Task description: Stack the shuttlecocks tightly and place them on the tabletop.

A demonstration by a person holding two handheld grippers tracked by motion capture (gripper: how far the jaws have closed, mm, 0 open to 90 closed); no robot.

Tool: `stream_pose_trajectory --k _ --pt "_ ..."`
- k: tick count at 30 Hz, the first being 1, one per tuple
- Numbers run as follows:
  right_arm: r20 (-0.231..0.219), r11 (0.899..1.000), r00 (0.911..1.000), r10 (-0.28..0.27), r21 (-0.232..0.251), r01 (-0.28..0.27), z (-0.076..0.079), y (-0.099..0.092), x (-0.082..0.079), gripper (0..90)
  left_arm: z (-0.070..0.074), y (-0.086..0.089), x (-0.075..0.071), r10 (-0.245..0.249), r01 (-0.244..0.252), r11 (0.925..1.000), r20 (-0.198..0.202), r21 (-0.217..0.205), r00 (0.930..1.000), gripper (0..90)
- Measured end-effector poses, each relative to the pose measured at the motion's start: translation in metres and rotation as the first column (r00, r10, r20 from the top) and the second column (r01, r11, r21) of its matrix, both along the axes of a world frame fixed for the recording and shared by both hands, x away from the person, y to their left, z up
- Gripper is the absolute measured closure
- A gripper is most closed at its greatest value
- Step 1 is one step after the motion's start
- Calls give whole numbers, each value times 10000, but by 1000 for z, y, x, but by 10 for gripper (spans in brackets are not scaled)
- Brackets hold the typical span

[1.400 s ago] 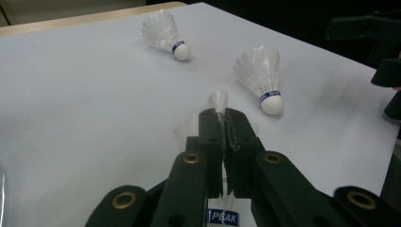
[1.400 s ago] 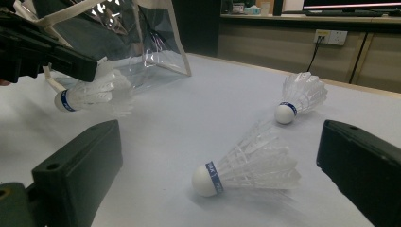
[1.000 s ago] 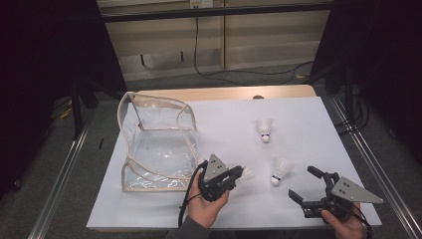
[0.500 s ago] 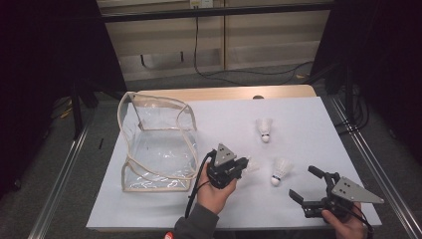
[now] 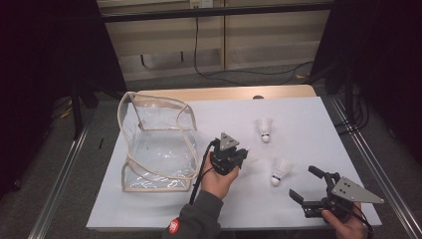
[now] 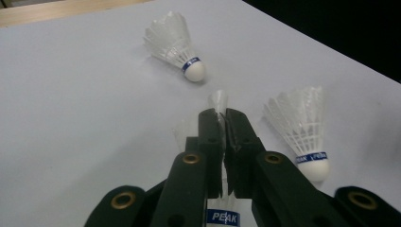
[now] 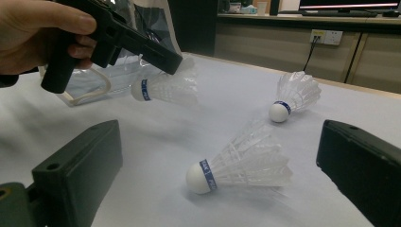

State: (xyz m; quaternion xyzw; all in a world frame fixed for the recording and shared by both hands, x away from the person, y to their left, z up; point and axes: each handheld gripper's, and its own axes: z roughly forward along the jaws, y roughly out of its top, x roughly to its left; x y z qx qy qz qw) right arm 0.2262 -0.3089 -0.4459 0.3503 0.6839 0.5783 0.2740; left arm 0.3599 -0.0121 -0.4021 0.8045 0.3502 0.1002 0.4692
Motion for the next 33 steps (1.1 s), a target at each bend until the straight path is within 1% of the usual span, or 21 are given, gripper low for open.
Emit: stream_pose_trajectory --k 1,3,5,8,9,12,13,22,23,25,27,29,30,31,33 --pt "9 10000 10000 3 13 -3 0 0 0 8 -1 0 3 95 -95 10000 -49 -14 9999 862" --pt "38 10000 10000 7 4 -7 0 0 0 8 -2 0 7 188 -188 9997 -8 139 9998 859" --pt "28 10000 10000 2 -25 -2 0 0 0 8 -3 0 9 333 -333 9993 25 173 9994 858" --pt "25 10000 10000 28 -44 -28 0 0 0 8 -4 0 12 392 -393 9988 46 298 9992 856" --pt "45 10000 10000 28 -44 -28 0 0 0 8 -5 1 14 459 -460 9987 50 223 9989 855" --pt "25 10000 10000 28 -13 -28 0 0 0 8 -7 2 18 600 -606 9977 204 296 9980 851" --pt "15 10000 10000 20 -9 -20 0 0 0 8 -9 2 20 601 -611 9973 271 398 9978 849" --pt "38 10000 10000 37 -35 -37 0 0 0 8 -16 3 29 809 -824 9956 340 451 9961 840" --pt "39 10000 10000 44 -31 -43 0 0 0 8 -16 3 30 724 -740 9961 346 490 9968 839" --pt "32 10000 10000 33 -15 -33 0 0 0 8 -18 3 32 707 -725 9959 354 539 9969 836" --pt "21 10000 10000 46 -33 -46 0 0 0 8 -19 4 33 734 -758 9953 408 606 9965 834" --pt "39 10000 10000 50 -32 -50 0 0 0 8 -20 5 34 783 -808 9943 381 692 9962 830" --pt "30 10000 10000 55 -27 -55 0 0 0 8 -20 5 35 783 -809 9946 420 655 9960 827" --pt "-7 10000 10000 61 -21 -61 0 0 0 9 -20 6 35 771 -807 9937 480 775 9959 824" --pt "4 10000 10000 71 -11 -71 -1 0 0 8 -21 6 35 813 -847 9939 495 710 9955 814"
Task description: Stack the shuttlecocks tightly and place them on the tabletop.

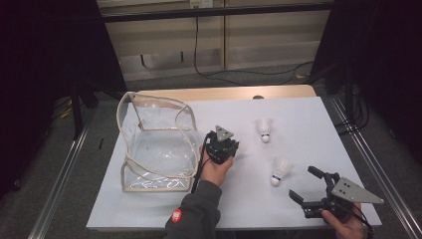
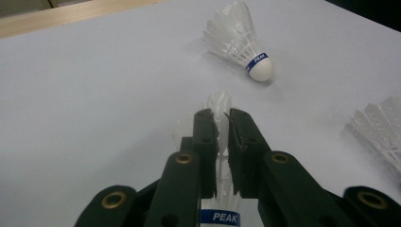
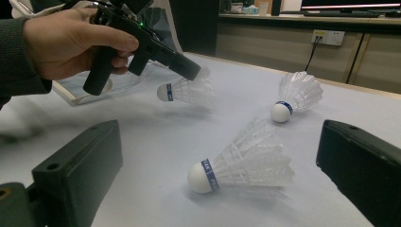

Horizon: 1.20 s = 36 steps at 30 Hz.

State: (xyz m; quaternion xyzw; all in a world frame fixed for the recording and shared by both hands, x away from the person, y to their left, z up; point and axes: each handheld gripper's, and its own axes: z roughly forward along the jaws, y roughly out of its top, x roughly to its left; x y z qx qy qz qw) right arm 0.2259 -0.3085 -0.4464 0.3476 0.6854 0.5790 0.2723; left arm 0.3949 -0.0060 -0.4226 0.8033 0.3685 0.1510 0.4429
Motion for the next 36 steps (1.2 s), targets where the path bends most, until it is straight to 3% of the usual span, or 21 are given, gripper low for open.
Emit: stream_pose_trajectory --k 15,24,28,32,36 --pt "-52 10000 10000 6 -23 -6 0 -1 0 9 -2 -1 -2 -102 110 9997 -326 215 9994 740" --pt "-15 10000 10000 2 -23 -2 0 -1 0 8 5 -4 -2 486 -506 9974 -415 -505 9980 632" --pt "-5 10000 10000 2 -11 -2 0 0 0 9 9 -5 0 702 -718 9967 -426 -367 9966 592" --pt "-3 10000 10000 -3 -14 3 0 0 0 8 15 -11 3 847 -880 9944 -575 -587 9947 536" --pt "-23 10000 10000 -1 5 1 0 0 0 8 19 -16 8 1139 -1175 9919 -694 -494 9911 475"
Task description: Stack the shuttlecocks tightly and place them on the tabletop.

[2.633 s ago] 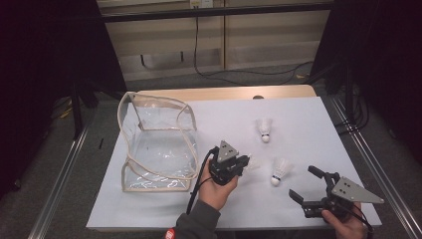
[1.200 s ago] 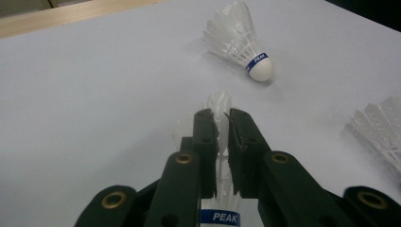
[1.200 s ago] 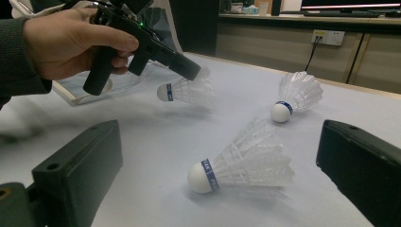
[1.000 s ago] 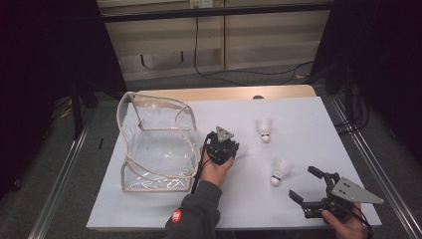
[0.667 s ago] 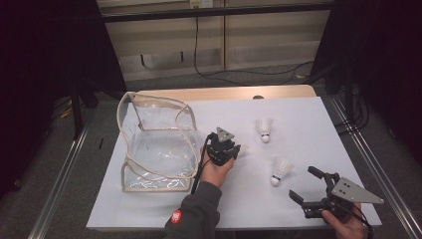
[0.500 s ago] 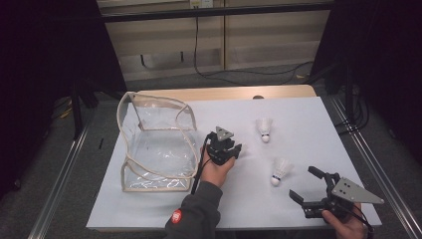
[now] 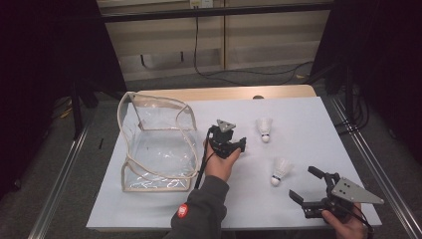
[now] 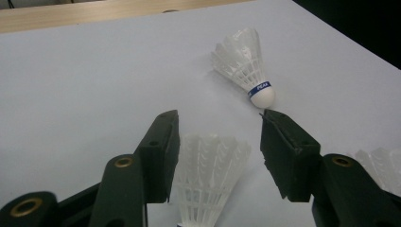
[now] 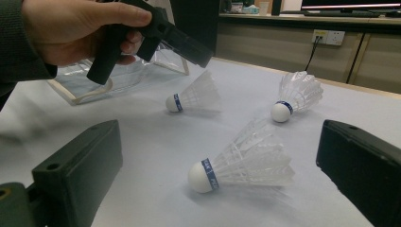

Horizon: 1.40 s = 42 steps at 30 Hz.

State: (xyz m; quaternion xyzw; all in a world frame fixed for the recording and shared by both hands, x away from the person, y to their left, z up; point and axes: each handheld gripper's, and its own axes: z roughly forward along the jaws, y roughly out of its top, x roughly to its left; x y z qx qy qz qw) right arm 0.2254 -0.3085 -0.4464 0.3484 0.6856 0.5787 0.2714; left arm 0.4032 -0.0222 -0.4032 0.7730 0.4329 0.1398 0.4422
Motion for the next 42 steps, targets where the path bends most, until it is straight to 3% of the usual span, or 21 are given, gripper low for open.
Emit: stream_pose_trajectory --k 9,18,28,35,42 --pt "26 10000 10000 44 -35 -44 0 0 0 8 8 -6 18 683 -666 9964 -319 517 9972 270" --pt "-8 10000 10000 96 -26 -96 -1 0 0 9 -4 -8 28 992 -902 9908 -885 1005 9911 235" --pt "-50 9999 9999 144 -33 -144 -1 1 0 9 -8 -6 31 1013 -889 9917 -1396 925 9850 307" --pt "-47 9999 9999 151 -41 -151 -1 1 0 9 -4 -9 23 435 -300 9965 -1766 784 9833 409" --pt "-9 9999 9999 135 -54 -135 -1 1 0 9 -6 -12 17 98 85 9956 -1938 932 9810 474"
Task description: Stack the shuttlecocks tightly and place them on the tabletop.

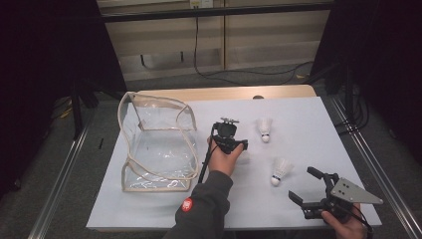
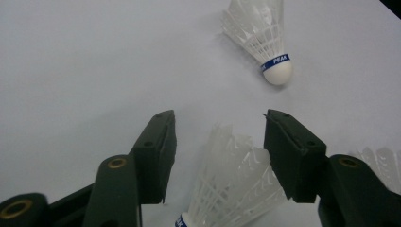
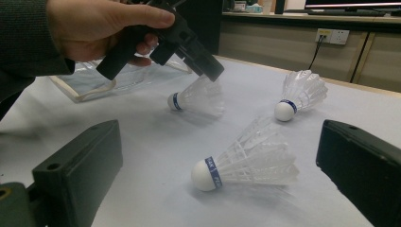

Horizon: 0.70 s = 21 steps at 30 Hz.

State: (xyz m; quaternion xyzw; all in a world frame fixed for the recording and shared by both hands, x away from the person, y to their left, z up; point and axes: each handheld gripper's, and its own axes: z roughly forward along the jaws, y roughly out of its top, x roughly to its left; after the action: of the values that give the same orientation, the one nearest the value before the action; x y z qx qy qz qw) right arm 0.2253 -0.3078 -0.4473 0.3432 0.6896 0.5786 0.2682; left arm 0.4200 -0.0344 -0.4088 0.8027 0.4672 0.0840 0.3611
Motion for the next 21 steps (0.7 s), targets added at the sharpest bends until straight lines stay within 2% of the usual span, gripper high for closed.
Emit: stream_pose_trajectory --k 1,7,8,13,21 --pt "-12 10000 10000 -9 -8 9 0 0 0 9 0 0 -1 13 -13 10000 -29 -33 10000 487" --pt "45 10000 9999 96 -24 -95 0 0 0 9 1 4 0 -125 125 9999 -43 -39 9999 735" --pt "67 10000 10000 72 -18 -72 0 1 0 9 1 5 0 -119 119 9999 -19 -36 9999 800" --pt "71 10000 9999 71 -10 -71 0 0 0 9 4 9 -1 -33 27 9998 319 175 9995 868" --pt "73 10000 10000 49 -25 -49 1 0 -1 9 9 14 3 382 -412 9989 1214 229 9919 877"
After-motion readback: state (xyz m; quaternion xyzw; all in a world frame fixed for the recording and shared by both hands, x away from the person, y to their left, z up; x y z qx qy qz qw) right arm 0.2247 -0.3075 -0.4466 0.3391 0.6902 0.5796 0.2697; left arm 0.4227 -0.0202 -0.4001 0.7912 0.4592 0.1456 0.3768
